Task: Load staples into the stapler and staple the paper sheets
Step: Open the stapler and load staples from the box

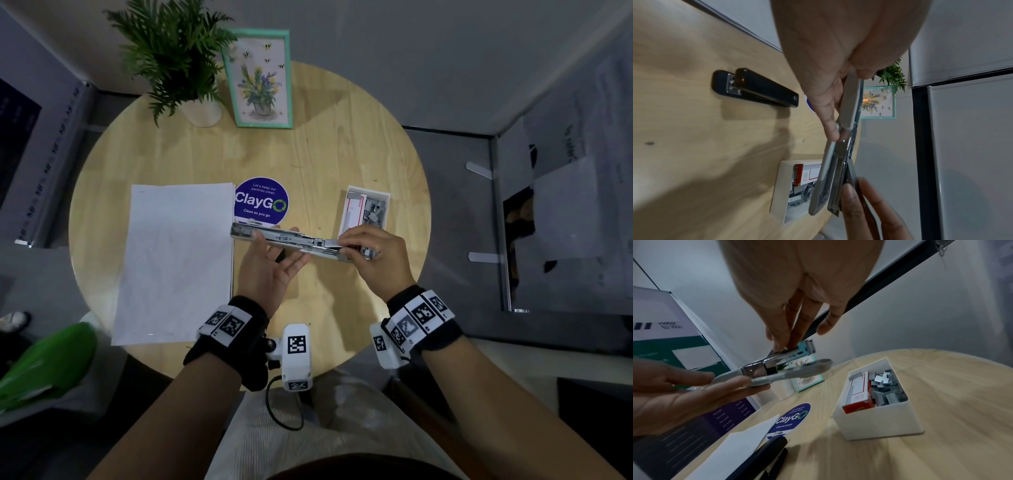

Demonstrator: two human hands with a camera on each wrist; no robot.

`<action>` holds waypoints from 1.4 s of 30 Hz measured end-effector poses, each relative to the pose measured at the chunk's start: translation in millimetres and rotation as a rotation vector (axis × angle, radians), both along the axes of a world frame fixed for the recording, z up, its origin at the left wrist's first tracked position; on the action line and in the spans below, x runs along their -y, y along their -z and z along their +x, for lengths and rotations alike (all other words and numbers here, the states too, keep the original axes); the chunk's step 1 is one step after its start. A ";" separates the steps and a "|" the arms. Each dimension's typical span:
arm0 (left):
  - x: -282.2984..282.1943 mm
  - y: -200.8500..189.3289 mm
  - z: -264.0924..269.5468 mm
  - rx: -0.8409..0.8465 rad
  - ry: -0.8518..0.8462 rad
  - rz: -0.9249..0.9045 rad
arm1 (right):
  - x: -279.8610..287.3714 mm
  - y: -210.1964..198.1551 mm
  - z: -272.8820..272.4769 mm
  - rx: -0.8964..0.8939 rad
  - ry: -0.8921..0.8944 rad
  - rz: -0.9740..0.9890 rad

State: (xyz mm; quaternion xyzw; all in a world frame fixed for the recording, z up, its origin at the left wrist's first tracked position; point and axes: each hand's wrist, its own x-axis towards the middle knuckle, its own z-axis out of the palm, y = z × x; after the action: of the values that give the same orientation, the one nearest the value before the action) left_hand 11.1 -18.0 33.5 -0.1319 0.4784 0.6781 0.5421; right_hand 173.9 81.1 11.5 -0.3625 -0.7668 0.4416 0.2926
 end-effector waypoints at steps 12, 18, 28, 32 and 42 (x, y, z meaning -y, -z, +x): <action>3.7 -1.6 0.1 0.020 -0.026 0.004 | 1.4 -0.7 -0.1 -0.088 0.036 -0.038; 4.1 -4.0 3.0 0.023 -0.030 0.009 | 1.5 -1.2 0.3 -0.124 0.024 -0.023; 8.6 -4.3 6.8 -0.030 -0.016 0.012 | -1.3 2.8 2.7 0.060 -0.096 0.083; 10.5 -6.5 7.1 -0.036 -0.011 0.015 | 2.0 7.2 1.8 0.108 -0.166 0.165; 16.5 -10.3 6.3 -0.033 -0.028 0.033 | 6.4 11.7 7.0 0.133 -0.132 0.213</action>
State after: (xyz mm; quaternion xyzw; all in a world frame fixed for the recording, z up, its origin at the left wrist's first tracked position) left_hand 17.4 -34.5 43.8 -0.1184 0.4740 0.6956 0.5268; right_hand 180.9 74.7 -0.2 -0.3065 -0.8492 0.3512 0.2482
